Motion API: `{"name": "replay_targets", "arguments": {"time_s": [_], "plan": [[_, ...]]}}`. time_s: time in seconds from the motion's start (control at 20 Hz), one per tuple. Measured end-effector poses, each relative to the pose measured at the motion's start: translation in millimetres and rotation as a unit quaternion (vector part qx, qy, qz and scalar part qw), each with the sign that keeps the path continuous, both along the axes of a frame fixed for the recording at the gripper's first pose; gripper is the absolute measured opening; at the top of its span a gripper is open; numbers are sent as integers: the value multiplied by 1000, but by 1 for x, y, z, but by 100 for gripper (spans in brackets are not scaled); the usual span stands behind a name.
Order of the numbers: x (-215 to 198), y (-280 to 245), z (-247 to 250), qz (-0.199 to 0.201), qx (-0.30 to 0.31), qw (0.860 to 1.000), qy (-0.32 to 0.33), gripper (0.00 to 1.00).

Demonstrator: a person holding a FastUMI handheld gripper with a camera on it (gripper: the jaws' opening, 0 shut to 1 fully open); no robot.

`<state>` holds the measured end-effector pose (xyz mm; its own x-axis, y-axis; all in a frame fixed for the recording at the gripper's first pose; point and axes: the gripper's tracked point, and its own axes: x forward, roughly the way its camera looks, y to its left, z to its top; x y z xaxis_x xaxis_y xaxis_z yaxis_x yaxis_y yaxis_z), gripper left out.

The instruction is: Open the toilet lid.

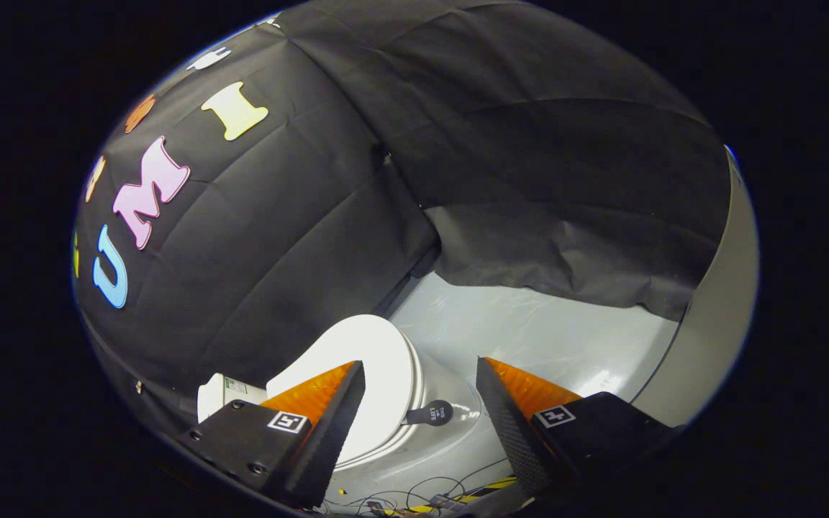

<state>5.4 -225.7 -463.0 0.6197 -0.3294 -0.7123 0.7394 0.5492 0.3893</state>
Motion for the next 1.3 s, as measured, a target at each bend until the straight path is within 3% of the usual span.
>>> {"name": "replay_targets", "arguments": {"time_s": [0.55, 1.0, 1.1, 1.2, 1.3], "plan": [[3, 10, -109, -32, 92, 995, 11, 99], [6, 31, -169, -44, 208, 977, -32, 97], [18, 39, -173, -42, 235, 970, -45, 83], [21, 44, -178, -45, 258, 963, -65, 83], [26, 47, -175, -56, 281, 954, -88, 59]]}}
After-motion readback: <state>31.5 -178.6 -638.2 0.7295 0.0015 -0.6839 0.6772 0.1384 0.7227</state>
